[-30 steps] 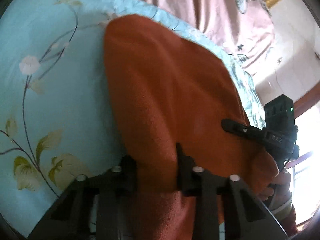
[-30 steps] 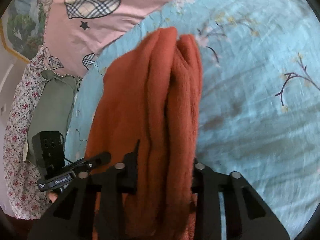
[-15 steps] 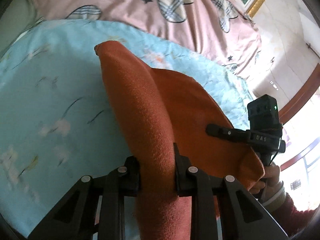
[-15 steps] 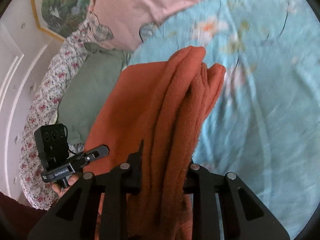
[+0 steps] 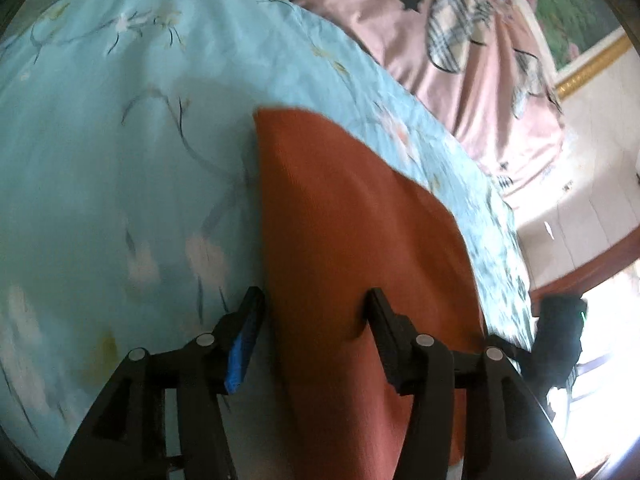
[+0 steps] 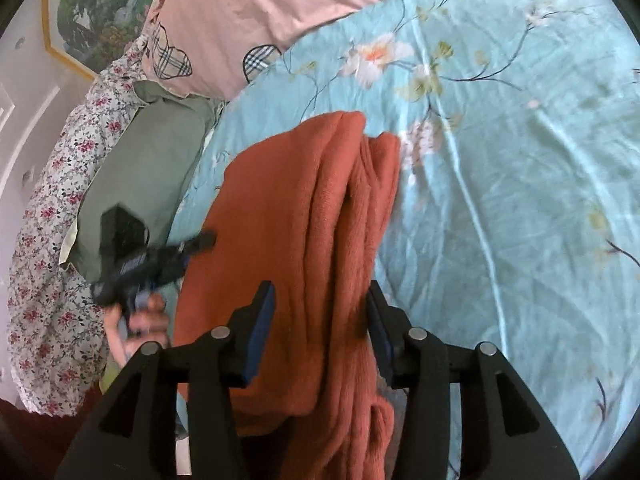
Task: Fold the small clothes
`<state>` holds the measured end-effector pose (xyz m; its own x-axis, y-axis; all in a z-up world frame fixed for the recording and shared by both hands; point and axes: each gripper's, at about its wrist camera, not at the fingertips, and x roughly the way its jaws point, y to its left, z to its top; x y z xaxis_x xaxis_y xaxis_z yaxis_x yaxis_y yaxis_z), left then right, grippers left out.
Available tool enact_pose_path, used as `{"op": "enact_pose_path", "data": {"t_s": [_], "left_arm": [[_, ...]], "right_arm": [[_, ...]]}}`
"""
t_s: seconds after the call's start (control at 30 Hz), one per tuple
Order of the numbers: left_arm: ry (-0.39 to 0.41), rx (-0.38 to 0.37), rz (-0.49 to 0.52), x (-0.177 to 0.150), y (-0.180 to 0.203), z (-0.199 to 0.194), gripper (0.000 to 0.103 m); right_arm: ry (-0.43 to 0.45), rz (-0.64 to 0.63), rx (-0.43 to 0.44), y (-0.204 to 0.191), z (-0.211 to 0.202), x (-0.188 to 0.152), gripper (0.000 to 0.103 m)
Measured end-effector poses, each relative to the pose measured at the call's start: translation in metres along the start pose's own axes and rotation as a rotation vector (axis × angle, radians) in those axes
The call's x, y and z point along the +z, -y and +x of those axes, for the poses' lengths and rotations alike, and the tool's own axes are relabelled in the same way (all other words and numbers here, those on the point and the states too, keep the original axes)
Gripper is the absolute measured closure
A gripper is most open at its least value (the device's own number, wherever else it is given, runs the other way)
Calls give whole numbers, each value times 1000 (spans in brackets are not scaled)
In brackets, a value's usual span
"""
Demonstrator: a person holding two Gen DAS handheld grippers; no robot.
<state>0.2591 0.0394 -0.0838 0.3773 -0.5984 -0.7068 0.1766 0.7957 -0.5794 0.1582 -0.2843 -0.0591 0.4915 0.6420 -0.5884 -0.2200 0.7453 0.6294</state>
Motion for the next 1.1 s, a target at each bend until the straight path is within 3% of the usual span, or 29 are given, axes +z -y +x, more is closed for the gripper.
{"op": "enact_pose_path", "data": {"t_s": [0.1, 0.17, 0.2, 0.3, 0.43, 0.53, 0.57, 0.93, 1.0, 1.03, 1.1], "left_arm": [[0, 14, -12, 38, -7, 18, 53], [18, 50, -12, 65, -13, 29, 84], [26, 70, -12, 75, -13, 33, 89], [81, 105, -7, 101, -13, 32, 94], [117, 152, 43, 105, 1, 17, 88], [156, 198, 90, 82, 14, -2, 69], [163, 194, 91, 71, 15, -9, 67], [170, 65, 170, -51, 49, -68, 69], [160, 31, 199, -68, 56, -76, 69], [156, 15, 217, -77, 62, -78, 69], [136, -11, 255, -89, 71, -80, 69]], "right_arm": [[16, 19, 1, -1, -7, -6, 56], [25, 27, 2, -3, -13, -9, 56], [30, 26, 2, -4, -15, -9, 56], [45, 10, -3, -9, -24, -8, 56], [80, -4, 4, -16, -32, -2, 56], [88, -18, -1, -20, -29, 3, 56], [86, -27, -10, -22, -26, 5, 56], [9, -80, -127, -22, 23, 29, 58], [-4, -63, -124, -19, 29, 31, 69], [-8, -56, -118, -19, 31, 32, 91], [7, -57, -102, -26, 26, 37, 91]]}}
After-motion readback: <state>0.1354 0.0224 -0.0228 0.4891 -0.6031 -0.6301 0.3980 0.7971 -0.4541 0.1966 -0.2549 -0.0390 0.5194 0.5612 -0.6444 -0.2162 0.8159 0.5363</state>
